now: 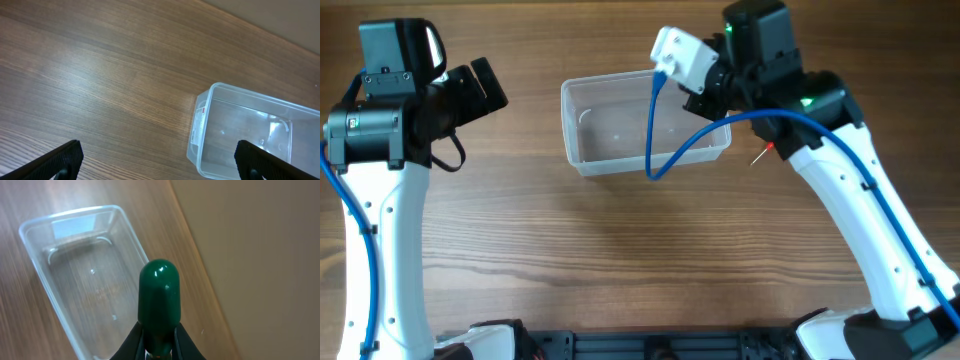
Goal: Pack container
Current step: 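Carry the green screwdriver into the container and open the right gripper, then move the right gripper back and grasp the red-black screwdriver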
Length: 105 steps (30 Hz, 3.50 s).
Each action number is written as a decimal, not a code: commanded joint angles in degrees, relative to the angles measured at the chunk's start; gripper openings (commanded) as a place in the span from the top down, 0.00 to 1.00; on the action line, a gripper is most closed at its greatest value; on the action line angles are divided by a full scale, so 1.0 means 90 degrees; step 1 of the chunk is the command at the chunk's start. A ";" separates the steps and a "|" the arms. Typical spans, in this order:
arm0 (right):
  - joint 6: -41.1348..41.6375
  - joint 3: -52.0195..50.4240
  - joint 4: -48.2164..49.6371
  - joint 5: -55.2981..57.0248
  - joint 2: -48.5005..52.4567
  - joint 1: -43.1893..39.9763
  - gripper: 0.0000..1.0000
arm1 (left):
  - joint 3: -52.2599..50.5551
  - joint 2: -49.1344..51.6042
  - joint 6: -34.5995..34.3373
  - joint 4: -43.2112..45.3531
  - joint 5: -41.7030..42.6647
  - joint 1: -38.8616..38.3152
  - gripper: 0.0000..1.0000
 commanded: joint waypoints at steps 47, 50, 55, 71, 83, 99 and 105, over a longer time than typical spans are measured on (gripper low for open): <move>-0.0889 -0.0034 -0.0367 -0.0865 0.3633 0.0012 0.96 | 0.0010 0.0068 -0.0061 -0.0131 0.0007 0.0316 0.00; -0.0882 -0.0034 -0.0493 -0.0867 0.3633 0.0012 0.96 | 0.0010 0.0068 -0.0061 -0.0131 0.0007 0.0316 0.00; -0.0828 -0.0034 -0.0537 -0.0862 0.3633 0.0012 0.82 | 0.0010 0.0068 -0.0061 -0.0129 0.0007 0.0316 0.00; -0.0505 -0.0029 -0.0882 -0.0862 0.3619 0.0012 0.65 | 0.0010 0.0068 -0.0061 -0.0126 0.0007 0.0316 0.00; -0.0051 -0.0029 -0.1275 -0.0867 0.3619 0.0012 0.60 | 0.0010 0.0068 -0.0061 -0.0129 0.0007 0.0316 0.00; 0.4748 0.2939 -0.1887 0.1613 0.3138 -0.0095 0.34 | 0.0010 0.0068 -0.0056 -0.0100 0.0005 0.0316 0.00; 0.9595 0.3575 -0.3186 0.1775 0.2028 -0.1146 0.02 | 0.0010 0.0068 -0.0056 -0.0100 0.0005 0.0316 0.00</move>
